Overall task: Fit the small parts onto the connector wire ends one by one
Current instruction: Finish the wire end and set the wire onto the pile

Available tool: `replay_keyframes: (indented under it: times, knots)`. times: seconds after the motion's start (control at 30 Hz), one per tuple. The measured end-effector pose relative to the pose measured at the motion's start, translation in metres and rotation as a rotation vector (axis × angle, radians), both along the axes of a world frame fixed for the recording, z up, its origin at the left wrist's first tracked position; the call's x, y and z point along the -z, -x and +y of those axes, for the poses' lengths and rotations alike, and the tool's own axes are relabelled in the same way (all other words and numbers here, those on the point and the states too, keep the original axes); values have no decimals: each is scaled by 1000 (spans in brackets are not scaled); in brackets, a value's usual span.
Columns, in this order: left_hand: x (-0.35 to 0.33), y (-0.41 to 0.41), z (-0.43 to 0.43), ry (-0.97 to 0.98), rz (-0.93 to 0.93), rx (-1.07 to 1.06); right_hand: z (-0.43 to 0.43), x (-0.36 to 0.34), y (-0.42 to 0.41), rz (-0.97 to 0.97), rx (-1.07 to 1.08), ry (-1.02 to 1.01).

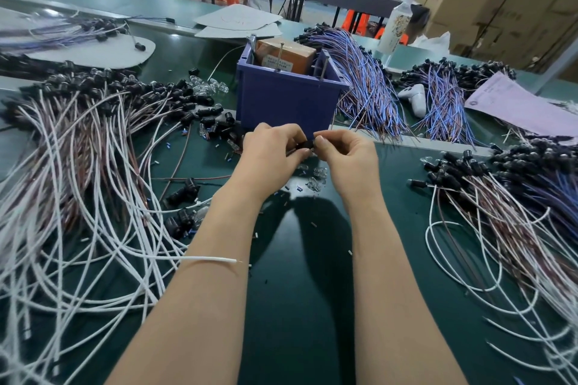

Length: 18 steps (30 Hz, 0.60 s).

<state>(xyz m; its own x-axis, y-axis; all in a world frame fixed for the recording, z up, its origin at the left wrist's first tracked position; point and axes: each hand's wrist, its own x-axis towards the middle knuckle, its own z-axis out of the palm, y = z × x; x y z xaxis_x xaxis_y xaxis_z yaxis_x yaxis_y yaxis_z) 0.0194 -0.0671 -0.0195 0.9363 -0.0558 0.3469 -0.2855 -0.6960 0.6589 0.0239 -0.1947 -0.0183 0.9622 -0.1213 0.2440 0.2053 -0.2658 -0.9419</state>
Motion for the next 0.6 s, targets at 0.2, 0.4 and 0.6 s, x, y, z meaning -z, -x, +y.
replay_keyframes:
  times: [0.2,0.4,0.6]
  knots:
    - [8,-4,-2,86,46,-38,4,2,1,-46,37,186]
    - [13,-7,2,278,74,-52,4,-1,1,-51,51,22]
    - [15,-8,3,382,65,-15,8,0,0,-77,3,54]
